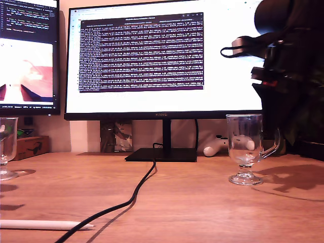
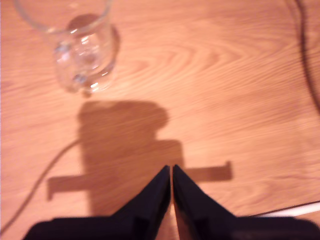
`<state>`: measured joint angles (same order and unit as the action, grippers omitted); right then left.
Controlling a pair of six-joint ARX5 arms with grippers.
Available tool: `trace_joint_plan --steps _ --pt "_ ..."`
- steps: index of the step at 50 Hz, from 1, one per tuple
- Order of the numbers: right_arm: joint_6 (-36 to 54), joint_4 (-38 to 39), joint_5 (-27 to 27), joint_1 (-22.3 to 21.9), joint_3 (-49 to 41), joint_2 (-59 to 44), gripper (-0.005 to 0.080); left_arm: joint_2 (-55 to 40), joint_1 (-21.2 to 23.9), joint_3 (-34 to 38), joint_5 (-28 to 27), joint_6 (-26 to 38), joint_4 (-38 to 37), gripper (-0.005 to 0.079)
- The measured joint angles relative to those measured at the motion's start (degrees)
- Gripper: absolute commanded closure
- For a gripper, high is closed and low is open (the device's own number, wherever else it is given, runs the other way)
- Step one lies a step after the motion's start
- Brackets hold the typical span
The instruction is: Pick the small glass cups in front of you with each of your hands, and place them behind the white pen
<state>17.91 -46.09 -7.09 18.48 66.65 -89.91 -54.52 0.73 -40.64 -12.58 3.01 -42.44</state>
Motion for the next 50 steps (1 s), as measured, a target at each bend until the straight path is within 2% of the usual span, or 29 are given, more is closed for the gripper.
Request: trace_joint_plan --steps 8,15,23,41,47,50 --pt "0.13 3.26 0.00 1.60 0.00 -0.11 0.0765 -0.02 0.00 -3.06 4.48 2.40 -6.05 0.0608" --pt "0.15 4.83 0.00 1.92 0.00 -0.11 0.0765 -0.11 -0.02 -9.42 8.26 2.45 -9.03 0.0598" --pt "0.13 5.38 0.00 1.92 0.00 -0.11 0.0765 -1.73 -0.15 -15.93 9.20 0.37 -9.42 0.0539" --pt "0.13 6.93 0.00 1.92 0.00 -0.11 0.0765 -18.05 -0.74 -25.94 9.16 3.58 -12.37 0.0529" --pt "0.13 7.02 0.00 1.92 0.00 -0.11 0.0765 -23.61 -0.79 -28.96 9.22 4.74 -13.64 0.0433" --pt "0.13 7.04 0.00 1.92 0.00 -0.11 0.0765 -26.03 -0.79 -30.88 9.38 4.74 -14.99 0.0427"
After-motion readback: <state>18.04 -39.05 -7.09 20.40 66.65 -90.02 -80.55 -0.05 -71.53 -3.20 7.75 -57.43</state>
